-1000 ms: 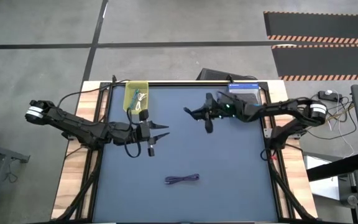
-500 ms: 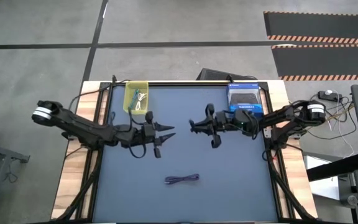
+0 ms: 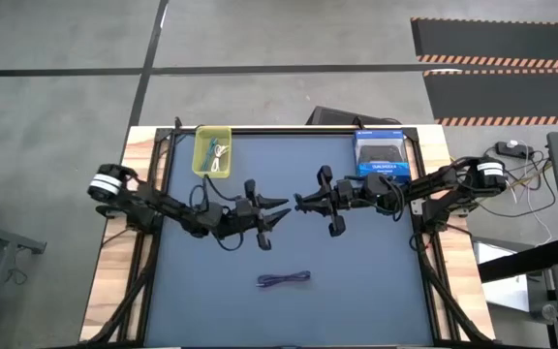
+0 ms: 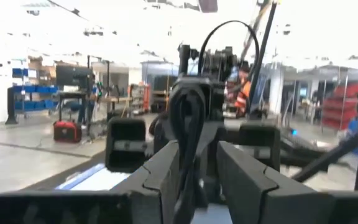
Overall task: Pick and place USB-C Cables
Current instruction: Put the black charger cable into the yellow bin
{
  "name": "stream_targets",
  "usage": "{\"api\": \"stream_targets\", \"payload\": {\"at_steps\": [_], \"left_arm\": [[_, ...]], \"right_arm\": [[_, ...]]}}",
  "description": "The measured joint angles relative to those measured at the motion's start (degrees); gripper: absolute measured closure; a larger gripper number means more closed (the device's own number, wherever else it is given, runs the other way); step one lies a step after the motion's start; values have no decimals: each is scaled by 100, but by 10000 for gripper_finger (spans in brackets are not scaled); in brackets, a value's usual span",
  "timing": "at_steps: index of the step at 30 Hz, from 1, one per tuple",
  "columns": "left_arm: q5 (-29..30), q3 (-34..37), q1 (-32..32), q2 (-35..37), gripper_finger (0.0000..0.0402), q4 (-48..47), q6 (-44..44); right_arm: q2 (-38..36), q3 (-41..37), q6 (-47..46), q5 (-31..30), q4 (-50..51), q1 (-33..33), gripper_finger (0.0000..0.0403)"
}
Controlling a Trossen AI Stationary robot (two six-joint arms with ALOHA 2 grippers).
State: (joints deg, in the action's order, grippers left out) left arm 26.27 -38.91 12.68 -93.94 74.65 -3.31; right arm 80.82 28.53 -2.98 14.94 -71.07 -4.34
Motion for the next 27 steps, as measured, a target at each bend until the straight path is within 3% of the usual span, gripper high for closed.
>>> {"api": "stream_targets", "payload": {"at_steps": [27], "left_arm": [[-1,-751,-222,-784,309,142,300]], "right_arm": [[0,-9,61,3,21,-2,390]]}}
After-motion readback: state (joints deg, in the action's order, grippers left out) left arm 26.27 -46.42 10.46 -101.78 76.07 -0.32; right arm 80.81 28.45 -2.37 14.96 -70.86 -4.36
